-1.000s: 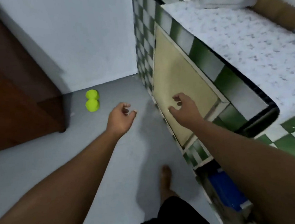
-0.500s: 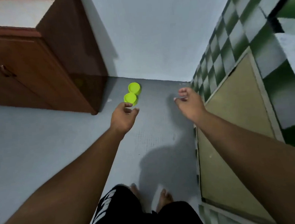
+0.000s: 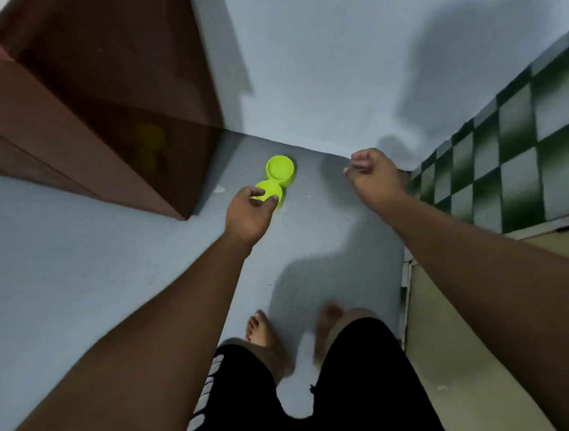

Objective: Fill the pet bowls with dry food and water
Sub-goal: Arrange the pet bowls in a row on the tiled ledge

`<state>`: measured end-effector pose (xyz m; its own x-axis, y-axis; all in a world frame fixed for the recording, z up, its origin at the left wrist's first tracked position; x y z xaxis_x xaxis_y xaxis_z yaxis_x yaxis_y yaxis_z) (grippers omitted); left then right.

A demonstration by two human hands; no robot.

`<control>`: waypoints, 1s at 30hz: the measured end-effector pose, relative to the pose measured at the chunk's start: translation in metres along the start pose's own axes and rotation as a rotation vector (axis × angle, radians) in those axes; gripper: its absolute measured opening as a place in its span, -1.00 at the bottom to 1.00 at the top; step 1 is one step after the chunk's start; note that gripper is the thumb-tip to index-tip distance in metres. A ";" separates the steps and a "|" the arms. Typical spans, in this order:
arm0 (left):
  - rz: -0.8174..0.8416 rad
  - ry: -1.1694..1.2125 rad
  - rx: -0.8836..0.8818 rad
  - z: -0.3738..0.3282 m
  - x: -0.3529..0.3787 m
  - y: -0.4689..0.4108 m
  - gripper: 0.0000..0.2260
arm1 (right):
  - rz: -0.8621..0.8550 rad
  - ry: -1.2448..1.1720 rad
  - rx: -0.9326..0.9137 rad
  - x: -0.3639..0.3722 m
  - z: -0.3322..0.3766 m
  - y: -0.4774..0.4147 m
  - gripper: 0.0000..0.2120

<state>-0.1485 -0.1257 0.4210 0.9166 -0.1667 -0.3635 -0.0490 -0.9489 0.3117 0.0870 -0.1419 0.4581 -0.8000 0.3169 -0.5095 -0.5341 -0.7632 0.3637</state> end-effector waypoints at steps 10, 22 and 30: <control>-0.134 0.209 -0.303 0.154 0.098 -0.175 -0.74 | 0.109 -0.064 0.110 0.152 -0.088 -0.225 -0.82; -0.287 0.438 -0.470 0.372 0.216 -0.338 -0.61 | 0.196 0.237 -0.039 0.328 -0.218 -0.472 -0.61; -0.338 0.577 -0.513 0.429 0.245 -0.388 -0.20 | 0.208 0.302 -0.068 0.387 -0.256 -0.560 -0.40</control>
<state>-0.0755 0.0865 -0.1658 0.9153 0.4001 -0.0471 0.3236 -0.6605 0.6775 0.1463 0.2640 -0.1426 -0.7674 -0.0210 -0.6408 -0.3414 -0.8327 0.4361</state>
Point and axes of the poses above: each hand's wrist, its own y-axis away from the middle knuckle, its own x-axis out of the palm, z = x × y, the point moved 1 cm from there along -y, towards the middle knuckle, and after that the axes turned 8 degrees about x, right-handed, at the moved point
